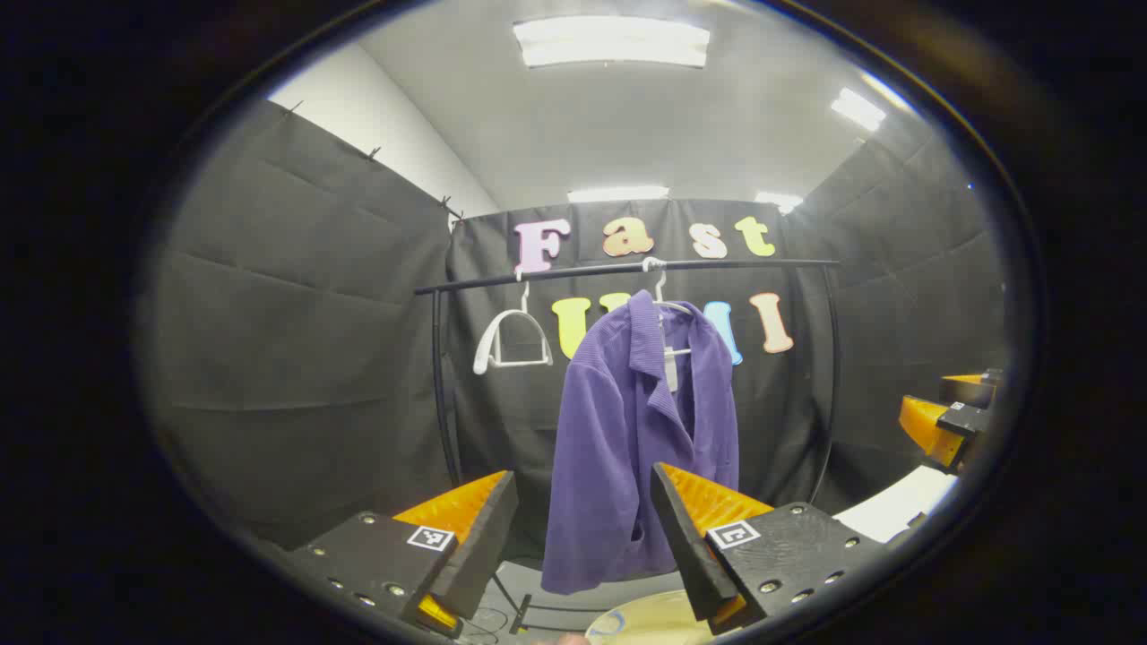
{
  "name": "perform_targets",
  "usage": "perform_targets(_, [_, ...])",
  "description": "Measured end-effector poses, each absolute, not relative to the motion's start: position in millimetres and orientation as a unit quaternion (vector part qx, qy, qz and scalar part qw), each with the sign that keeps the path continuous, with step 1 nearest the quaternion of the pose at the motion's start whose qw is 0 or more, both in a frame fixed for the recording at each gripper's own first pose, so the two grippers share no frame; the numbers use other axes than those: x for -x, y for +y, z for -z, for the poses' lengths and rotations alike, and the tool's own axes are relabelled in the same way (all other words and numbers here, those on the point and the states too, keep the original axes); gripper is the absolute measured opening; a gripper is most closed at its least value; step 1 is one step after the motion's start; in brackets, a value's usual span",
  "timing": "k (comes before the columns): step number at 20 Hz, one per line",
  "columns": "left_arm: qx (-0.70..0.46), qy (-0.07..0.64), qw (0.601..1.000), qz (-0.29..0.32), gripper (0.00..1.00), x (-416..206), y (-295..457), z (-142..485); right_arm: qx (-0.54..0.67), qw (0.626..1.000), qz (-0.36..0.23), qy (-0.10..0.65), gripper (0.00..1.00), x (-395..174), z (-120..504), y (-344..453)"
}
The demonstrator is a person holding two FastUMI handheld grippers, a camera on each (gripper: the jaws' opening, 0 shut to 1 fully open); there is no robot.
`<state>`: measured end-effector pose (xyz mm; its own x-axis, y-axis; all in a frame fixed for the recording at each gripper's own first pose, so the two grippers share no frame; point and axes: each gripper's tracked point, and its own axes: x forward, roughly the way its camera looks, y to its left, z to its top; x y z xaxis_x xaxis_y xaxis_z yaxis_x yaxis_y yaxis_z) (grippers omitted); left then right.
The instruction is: Grasp the clothes on the hanger with both hands and then place them into the laundry hamper below.
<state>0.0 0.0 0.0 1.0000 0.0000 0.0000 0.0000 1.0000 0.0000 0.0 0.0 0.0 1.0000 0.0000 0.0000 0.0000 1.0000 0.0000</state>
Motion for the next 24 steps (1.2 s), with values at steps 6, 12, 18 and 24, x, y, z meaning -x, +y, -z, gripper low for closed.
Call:
perform_targets(6, [0.001,0.000,1.000,0.002,0.87,-10.8,-4.5,2.3,0.002,1.000,0.001,0.002,0.95,-5.9,2.8,-1.2])
perform_targets(12, [0.005,0.002,1.000,0.003,0.87,-20.5,-7.6,6.7,0.001,1.000,0.003,0.005,0.95,-12.8,6.4,-2.6])
perform_targets(18, [0.002,-0.002,1.000,0.005,0.87,-26.8,-6.5,1.9,-0.003,1.000,0.001,-0.001,0.95,-24.7,1.9,-2.3])
perform_targets(24, [0.008,-0.018,1.000,0.009,0.93,-55.3,-25.1,-17.9,-0.009,1.000,-0.017,-0.011,0.95,-54.7,-8.9,3.0])
